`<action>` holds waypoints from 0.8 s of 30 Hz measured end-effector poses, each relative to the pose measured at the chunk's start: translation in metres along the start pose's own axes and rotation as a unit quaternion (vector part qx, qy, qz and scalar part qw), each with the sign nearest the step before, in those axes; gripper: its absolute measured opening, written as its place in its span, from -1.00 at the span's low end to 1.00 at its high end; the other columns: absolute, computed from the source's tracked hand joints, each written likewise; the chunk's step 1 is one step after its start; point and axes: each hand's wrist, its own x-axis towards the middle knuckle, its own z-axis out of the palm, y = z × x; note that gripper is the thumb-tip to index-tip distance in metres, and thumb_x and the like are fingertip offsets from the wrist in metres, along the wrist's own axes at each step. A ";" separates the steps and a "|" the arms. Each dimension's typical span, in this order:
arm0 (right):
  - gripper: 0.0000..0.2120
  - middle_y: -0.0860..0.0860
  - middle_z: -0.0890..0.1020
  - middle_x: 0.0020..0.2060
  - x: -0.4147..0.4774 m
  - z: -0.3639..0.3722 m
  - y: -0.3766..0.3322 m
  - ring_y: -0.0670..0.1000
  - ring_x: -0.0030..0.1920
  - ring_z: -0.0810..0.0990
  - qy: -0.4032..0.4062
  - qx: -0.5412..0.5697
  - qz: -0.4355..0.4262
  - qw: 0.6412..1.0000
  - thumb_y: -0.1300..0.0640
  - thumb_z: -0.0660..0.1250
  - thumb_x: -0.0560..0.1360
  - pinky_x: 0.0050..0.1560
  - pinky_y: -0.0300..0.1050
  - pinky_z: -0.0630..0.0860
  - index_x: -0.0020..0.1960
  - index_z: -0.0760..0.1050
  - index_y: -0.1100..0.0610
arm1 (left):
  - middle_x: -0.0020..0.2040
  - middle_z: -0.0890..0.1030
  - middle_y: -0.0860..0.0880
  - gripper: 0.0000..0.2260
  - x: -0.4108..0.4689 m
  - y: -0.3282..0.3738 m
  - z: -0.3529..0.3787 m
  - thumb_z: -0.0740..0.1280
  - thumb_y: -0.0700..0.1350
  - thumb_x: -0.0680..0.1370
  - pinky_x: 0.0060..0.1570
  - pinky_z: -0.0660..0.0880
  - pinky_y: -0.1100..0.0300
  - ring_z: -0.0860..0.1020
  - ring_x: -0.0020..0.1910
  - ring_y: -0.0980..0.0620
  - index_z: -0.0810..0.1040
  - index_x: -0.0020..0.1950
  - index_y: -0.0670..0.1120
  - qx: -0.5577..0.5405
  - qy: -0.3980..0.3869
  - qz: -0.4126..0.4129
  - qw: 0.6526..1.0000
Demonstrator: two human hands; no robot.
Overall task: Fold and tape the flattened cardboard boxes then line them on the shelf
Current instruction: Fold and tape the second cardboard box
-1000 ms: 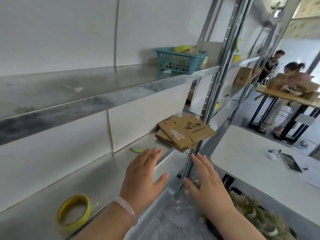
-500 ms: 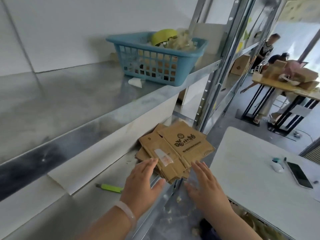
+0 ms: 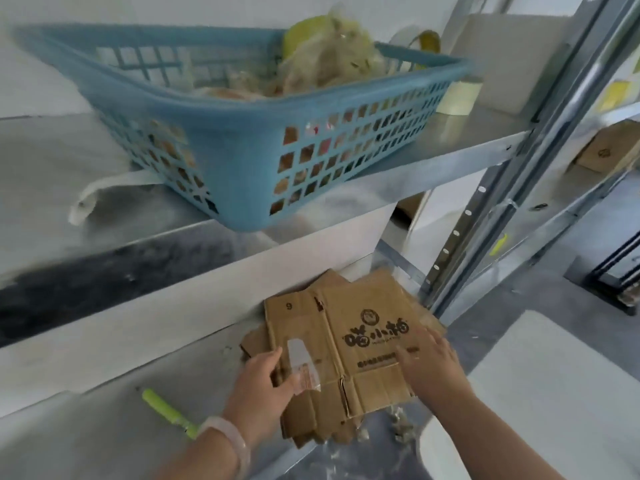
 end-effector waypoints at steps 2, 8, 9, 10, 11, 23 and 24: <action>-0.53 0.00 0.47 0.33 0.024 -0.001 0.013 0.13 0.35 0.39 -0.018 -0.027 0.007 0.999 -0.14 0.19 0.55 0.36 0.15 0.36 0.42 0.29 -0.05 | 0.35 0.40 -0.01 -0.45 0.008 0.003 0.006 0.35 0.00 0.54 0.31 0.39 0.08 0.41 0.28 0.04 0.27 0.49 -0.03 -0.019 0.044 -0.032 0.998; -0.64 -0.05 0.52 0.02 0.055 -0.002 0.026 -0.02 -0.02 0.51 -0.015 0.044 -0.006 0.999 -0.02 0.33 0.54 -0.01 -0.09 0.50 0.30 0.39 0.03 | 0.25 0.52 0.09 -0.37 0.017 0.010 0.017 0.39 -0.05 0.52 0.05 0.53 0.23 0.53 0.11 0.14 0.18 0.51 0.09 -0.147 0.083 -0.098 0.981; -0.55 0.01 0.53 0.10 0.057 -0.002 0.027 0.04 0.07 0.52 -0.002 0.065 -0.002 0.998 -0.04 0.34 0.53 0.09 0.01 0.53 0.37 0.36 0.05 | 0.22 0.55 0.11 -0.45 0.016 0.011 0.018 0.39 -0.06 0.52 0.03 0.55 0.22 0.55 0.08 0.15 0.26 0.46 0.12 -0.168 0.088 -0.100 0.977; -0.49 0.05 0.52 0.18 0.056 -0.003 0.026 0.09 0.14 0.52 0.006 0.092 0.008 0.996 -0.06 0.34 0.53 0.15 0.09 0.53 0.41 0.32 0.05 | 0.16 0.58 0.11 -0.55 0.014 0.014 0.019 0.38 -0.08 0.52 0.04 0.57 0.16 0.58 0.05 0.15 0.37 0.38 0.15 -0.191 0.091 -0.099 0.972; -0.46 0.08 0.50 0.21 0.055 -0.004 0.026 0.10 0.15 0.52 0.010 0.127 0.018 0.992 -0.09 0.33 0.53 0.16 0.13 0.54 0.43 0.28 0.05 | 0.11 0.62 0.10 -0.63 0.010 0.018 0.018 0.37 -0.11 0.53 0.03 0.59 0.09 0.61 0.01 0.13 0.44 0.29 0.15 -0.217 0.092 -0.102 0.966; -0.89 0.02 0.52 -0.12 -0.045 0.008 -0.060 -0.02 -0.11 0.50 -0.071 0.306 -0.166 0.935 0.02 0.21 0.60 -0.25 -0.12 0.37 0.06 0.39 0.06 | 0.04 0.67 -0.04 -0.77 -0.123 -0.033 -0.082 0.19 -0.30 0.61 -0.03 0.56 0.02 0.64 0.01 -0.03 0.53 0.18 -0.07 -0.383 0.307 -0.030 0.871; -0.92 0.03 0.53 -0.10 -0.056 0.018 -0.071 0.00 -0.09 0.52 -0.098 0.315 -0.174 0.928 0.03 0.21 0.60 -0.22 -0.11 0.41 0.04 0.39 0.03 | 0.05 0.67 -0.06 -0.75 -0.136 -0.046 -0.092 0.18 -0.31 0.61 0.04 0.53 -0.05 0.62 0.05 -0.08 0.55 0.16 -0.08 -0.386 0.326 -0.025 0.862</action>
